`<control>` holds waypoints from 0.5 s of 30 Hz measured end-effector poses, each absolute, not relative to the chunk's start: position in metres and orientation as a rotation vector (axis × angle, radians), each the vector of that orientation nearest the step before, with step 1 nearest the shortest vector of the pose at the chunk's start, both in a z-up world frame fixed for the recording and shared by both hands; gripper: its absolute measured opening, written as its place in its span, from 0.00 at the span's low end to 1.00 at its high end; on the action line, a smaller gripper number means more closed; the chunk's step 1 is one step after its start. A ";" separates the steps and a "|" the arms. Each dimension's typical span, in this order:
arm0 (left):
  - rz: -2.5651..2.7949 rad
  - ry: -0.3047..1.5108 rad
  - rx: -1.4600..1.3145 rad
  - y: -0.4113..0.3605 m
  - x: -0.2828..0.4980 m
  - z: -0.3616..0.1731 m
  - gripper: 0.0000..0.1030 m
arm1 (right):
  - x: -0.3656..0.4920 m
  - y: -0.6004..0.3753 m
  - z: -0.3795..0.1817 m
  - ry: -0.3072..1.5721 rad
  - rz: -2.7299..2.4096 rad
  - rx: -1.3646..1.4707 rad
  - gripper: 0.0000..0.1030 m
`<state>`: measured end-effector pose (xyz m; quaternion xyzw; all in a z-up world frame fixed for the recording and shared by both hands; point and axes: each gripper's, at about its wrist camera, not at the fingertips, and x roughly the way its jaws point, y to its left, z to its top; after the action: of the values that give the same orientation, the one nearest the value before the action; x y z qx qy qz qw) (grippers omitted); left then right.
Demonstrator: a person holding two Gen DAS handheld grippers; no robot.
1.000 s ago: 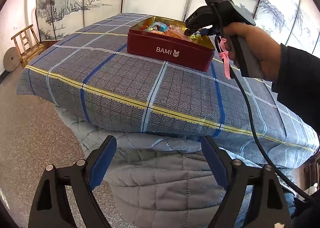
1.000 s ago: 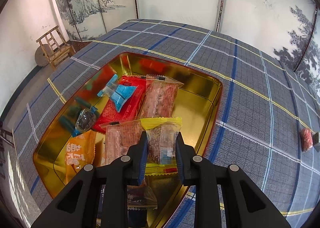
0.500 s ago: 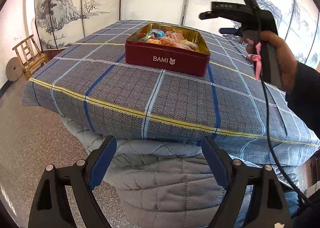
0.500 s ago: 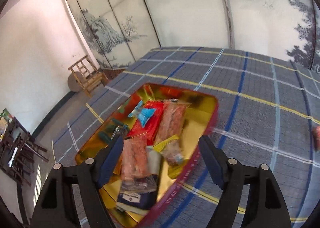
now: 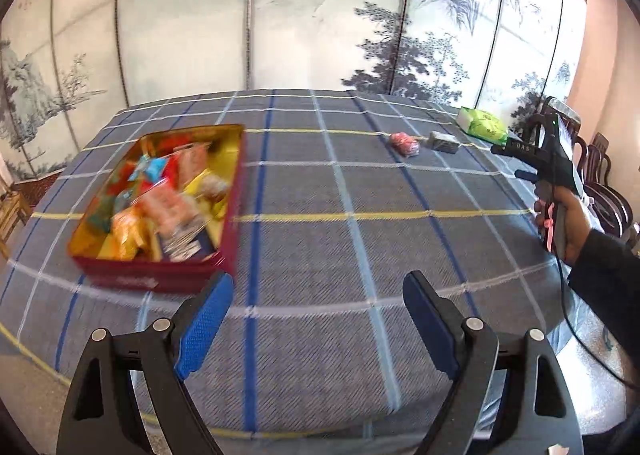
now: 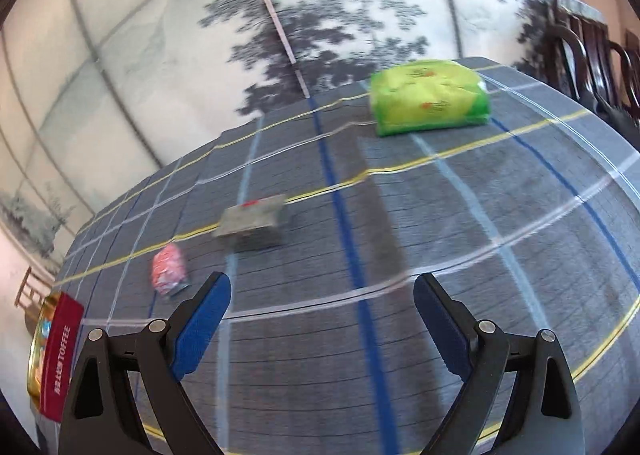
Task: Organize snacks
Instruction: 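Move the left tool toward the pink patterned wrapped candy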
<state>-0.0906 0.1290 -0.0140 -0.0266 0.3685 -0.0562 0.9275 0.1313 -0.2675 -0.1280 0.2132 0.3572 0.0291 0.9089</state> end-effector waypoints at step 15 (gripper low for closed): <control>-0.105 0.848 -0.134 -0.021 0.151 -0.051 0.79 | 0.117 -0.342 -0.153 0.637 0.143 0.668 0.94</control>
<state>0.1514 -0.0208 -0.0507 -0.0648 0.4111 -0.0509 0.9078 0.1167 -0.3415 -0.1529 0.3222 0.3069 0.0690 0.8929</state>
